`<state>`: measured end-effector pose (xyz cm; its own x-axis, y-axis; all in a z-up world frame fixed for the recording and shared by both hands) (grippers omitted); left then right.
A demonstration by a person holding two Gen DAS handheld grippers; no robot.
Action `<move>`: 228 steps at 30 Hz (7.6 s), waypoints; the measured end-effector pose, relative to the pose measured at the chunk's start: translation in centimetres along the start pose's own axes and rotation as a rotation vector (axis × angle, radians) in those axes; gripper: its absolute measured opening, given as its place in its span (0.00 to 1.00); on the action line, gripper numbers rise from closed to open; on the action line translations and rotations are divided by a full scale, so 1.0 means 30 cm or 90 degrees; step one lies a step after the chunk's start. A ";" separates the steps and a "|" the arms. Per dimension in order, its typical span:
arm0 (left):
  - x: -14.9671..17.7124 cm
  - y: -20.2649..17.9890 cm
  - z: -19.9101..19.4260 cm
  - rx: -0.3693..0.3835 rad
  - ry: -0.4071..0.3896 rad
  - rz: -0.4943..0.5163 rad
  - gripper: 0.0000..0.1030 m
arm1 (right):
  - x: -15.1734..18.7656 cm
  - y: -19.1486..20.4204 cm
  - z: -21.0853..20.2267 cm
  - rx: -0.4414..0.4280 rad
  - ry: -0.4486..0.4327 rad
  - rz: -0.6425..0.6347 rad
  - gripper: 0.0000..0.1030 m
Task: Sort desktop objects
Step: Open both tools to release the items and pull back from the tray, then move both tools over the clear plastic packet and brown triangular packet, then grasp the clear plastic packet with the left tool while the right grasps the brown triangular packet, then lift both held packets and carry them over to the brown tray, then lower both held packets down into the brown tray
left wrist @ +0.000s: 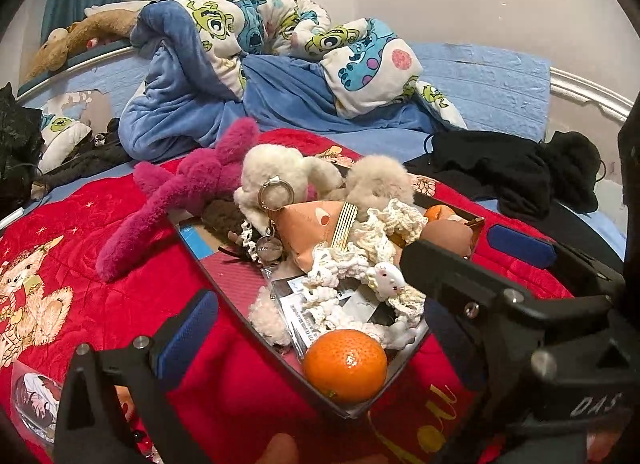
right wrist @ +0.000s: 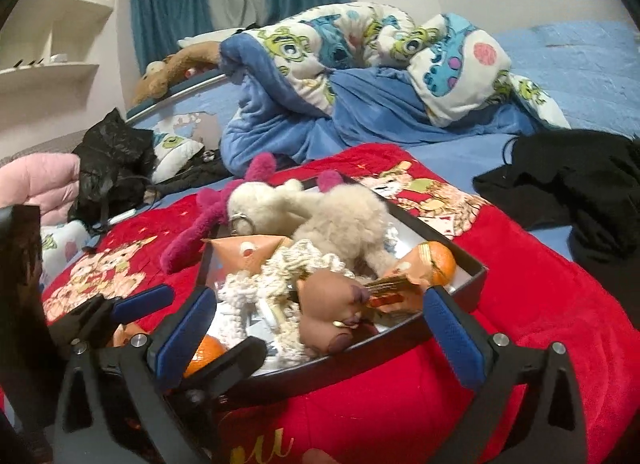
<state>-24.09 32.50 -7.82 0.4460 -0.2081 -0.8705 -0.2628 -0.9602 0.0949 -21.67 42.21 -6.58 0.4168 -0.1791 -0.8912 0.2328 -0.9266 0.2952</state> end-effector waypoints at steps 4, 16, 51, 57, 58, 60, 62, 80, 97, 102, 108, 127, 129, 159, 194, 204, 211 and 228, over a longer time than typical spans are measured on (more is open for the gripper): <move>-0.003 0.004 -0.009 0.004 -0.005 -0.006 1.00 | -0.003 -0.011 -0.012 0.006 -0.008 0.011 1.00; 0.008 0.014 -0.096 0.043 -0.010 -0.034 1.00 | -0.027 -0.029 -0.090 0.029 -0.053 0.037 1.00; 0.226 0.592 -0.457 -0.164 0.014 -0.094 1.00 | 0.003 0.531 0.016 -0.139 0.025 0.052 1.00; 0.255 0.636 -0.434 -0.164 0.035 -0.099 1.00 | 0.012 0.584 0.081 -0.155 0.040 0.066 1.00; 0.258 0.640 -0.430 -0.161 0.039 -0.103 1.00 | 0.014 0.582 0.091 -0.144 0.043 0.067 1.00; 0.266 0.650 -0.415 -0.152 0.054 -0.117 1.00 | 0.016 0.576 0.104 -0.130 0.046 0.067 1.00; 0.267 0.658 -0.403 -0.141 0.058 -0.127 1.00 | 0.019 0.566 0.121 -0.128 0.049 0.073 1.00; 0.220 0.642 -0.272 -0.097 0.072 -0.112 1.00 | 0.100 0.531 0.293 -0.133 0.145 0.020 0.90; 0.246 0.674 -0.182 -0.049 0.093 -0.155 0.35 | 0.179 0.550 0.381 -0.135 0.184 0.041 0.71; 0.250 0.676 -0.186 -0.047 0.088 -0.159 0.20 | 0.201 0.556 0.395 -0.134 0.203 0.034 0.71; 0.250 0.673 -0.188 -0.054 0.086 -0.151 0.19 | 0.231 0.507 0.405 -0.123 0.226 0.076 0.71; 0.201 0.740 -0.355 -0.072 -0.024 -0.191 0.08 | 0.262 0.554 0.401 -0.121 0.258 0.020 0.30; 0.203 0.736 -0.364 -0.081 -0.029 -0.184 0.08 | 0.260 0.554 0.399 -0.122 0.255 0.023 0.28; 0.166 0.589 -0.501 -0.108 -0.047 -0.140 0.08 | 0.151 0.522 0.194 -0.160 0.178 0.061 0.26; 0.054 -0.143 -0.487 0.048 -0.056 -0.095 0.08 | 0.056 -0.074 -0.363 -0.025 0.081 0.116 0.26; 0.047 -0.085 -0.455 0.012 -0.061 -0.104 0.08 | 0.059 -0.039 -0.310 -0.049 0.082 0.113 0.26; 0.015 -0.058 -0.414 -0.004 -0.074 -0.108 0.08 | 0.050 0.017 -0.278 -0.067 0.077 0.080 0.26; -0.090 -0.043 -0.289 -0.014 -0.103 -0.101 0.08 | 0.028 -0.080 -0.140 -0.051 0.077 0.140 0.26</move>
<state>-17.53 32.69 -1.42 0.3373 -0.0233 -0.9411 -0.1812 -0.9826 -0.0407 -18.19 45.67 -6.59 0.5656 -0.3277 -0.7568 0.1921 -0.8400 0.5074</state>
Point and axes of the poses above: each gripper's, at about its wrist camera, not at the fingertips, and z roughly the way its jaws point, y to its left, x to its underside, the point moved 9 cm from there along z, roughly the way its jaws point, and after that the axes turned 14 degrees about -x, right-handed, at the moved point
